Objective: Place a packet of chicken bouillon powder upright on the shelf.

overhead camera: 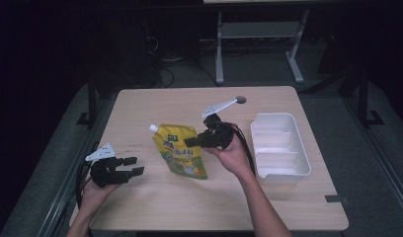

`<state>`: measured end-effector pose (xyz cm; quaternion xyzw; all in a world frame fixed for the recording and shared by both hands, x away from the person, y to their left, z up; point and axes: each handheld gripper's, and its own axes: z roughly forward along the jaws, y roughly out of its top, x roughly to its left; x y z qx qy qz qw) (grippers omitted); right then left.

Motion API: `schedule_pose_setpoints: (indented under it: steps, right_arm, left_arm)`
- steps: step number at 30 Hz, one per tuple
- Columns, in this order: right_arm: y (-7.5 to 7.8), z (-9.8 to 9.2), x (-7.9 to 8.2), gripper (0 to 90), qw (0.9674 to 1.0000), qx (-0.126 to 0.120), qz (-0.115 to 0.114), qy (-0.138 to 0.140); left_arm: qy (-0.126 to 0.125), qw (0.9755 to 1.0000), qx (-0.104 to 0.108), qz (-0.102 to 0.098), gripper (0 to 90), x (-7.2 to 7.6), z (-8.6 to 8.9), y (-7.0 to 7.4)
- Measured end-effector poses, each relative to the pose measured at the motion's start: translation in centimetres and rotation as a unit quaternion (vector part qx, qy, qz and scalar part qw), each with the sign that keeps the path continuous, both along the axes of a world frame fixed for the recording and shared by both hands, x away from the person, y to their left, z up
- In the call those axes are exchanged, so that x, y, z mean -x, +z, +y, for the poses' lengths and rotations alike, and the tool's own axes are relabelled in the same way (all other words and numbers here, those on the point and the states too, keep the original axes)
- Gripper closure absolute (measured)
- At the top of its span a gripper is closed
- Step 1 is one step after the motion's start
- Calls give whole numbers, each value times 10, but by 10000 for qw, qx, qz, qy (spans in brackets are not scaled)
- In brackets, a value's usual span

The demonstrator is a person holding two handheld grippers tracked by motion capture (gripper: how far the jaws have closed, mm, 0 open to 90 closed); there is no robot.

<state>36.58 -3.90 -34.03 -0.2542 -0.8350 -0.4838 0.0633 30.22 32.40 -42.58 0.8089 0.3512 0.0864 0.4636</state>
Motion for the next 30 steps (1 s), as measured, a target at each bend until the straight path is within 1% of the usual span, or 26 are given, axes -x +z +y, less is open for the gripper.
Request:
schedule_pose_setpoints:
  steps: [1,3,6,9,10,12,13,15,16,20,24,28,30]
  right_arm:
    - [2,-2,0,898,10000,-2,-6,-13]
    - [4,-5,1,898,10000,-34,-13,-42]
    - [8,-10,1,897,10000,-36,-42,-70]
    - [12,-14,2,897,9999,4,-91,-84]
    - [12,-14,2,897,9999,4,-91,-84]
    - [17,-21,3,897,9998,7,-140,-126]
    - [17,-21,3,897,9998,7,-140,-126]
    - [21,-28,4,897,9997,-9,-172,-161]
    - [21,-28,4,897,9997,-9,-172,-161]
    - [25,-41,5,897,9995,-79,-201,-237]
    - [30,-48,6,896,9993,-39,-245,-291]
    - [34,-53,6,896,9990,-49,-293,-320]
    - [39,-58,8,896,9988,-77,-326,-365]
  left_arm:
    - [44,10000,-28,-16,387,0,-1,0]
    - [73,10000,-14,-44,362,0,-1,-1]
    - [113,9999,-41,-45,316,0,-2,-1]
    - [179,9997,-136,-75,284,0,-3,-1]
    - [179,9997,-136,-75,278,0,-3,-1]
    - [183,9997,-161,-71,274,-1,-3,-2]
    - [183,9997,-161,-71,273,-1,-3,-2]
    - [173,9996,-221,-53,272,-1,-2,-3]
    - [173,9996,-221,-53,272,-1,-2,-3]
    - [185,9996,-213,-33,272,-2,-2,-3]
    - [225,9995,-213,-21,270,-2,-1,-4]
    - [236,9994,-257,-1,258,-3,0,-5]
    - [238,9994,-261,4,255,-3,1,-5]
